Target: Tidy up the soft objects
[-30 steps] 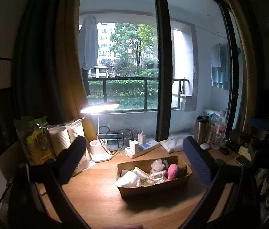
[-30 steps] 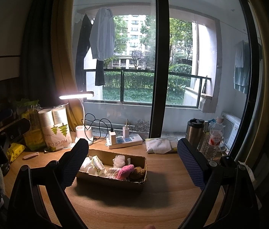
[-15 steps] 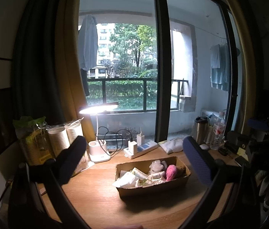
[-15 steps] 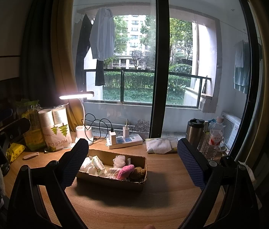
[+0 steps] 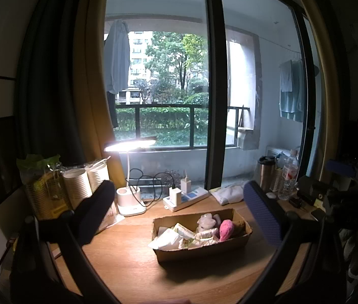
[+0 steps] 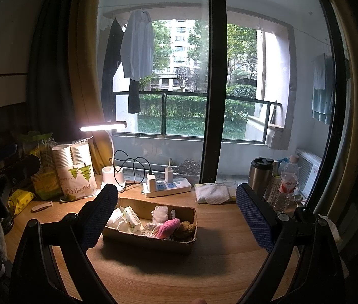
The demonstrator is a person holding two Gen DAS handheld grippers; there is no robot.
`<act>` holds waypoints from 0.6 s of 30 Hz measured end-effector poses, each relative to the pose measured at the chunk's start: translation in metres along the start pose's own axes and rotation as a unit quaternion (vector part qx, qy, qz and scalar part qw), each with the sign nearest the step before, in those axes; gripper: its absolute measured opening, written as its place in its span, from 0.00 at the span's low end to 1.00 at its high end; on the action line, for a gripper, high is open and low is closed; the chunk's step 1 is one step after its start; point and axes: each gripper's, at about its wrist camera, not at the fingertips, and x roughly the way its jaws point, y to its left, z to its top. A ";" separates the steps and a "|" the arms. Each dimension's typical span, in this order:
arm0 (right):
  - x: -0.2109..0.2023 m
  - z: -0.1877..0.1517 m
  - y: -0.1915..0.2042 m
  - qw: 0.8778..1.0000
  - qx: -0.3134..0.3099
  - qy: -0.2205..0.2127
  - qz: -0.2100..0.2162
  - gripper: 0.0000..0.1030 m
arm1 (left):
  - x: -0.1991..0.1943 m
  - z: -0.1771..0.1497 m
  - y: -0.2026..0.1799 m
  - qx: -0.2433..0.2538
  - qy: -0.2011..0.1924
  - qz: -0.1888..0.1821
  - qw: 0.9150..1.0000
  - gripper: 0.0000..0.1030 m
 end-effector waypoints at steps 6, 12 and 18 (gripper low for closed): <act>0.000 0.000 0.001 1.000 0.001 0.001 0.000 0.93 | -0.001 0.001 0.000 0.000 -0.001 0.001 1.000 0.99; 0.003 0.000 0.003 1.000 -0.001 0.003 0.002 0.93 | -0.001 0.001 0.000 -0.001 0.000 0.000 1.000 0.99; 0.005 0.000 0.005 1.000 0.000 0.003 0.003 0.93 | -0.001 0.001 -0.001 -0.001 0.001 0.000 1.000 0.99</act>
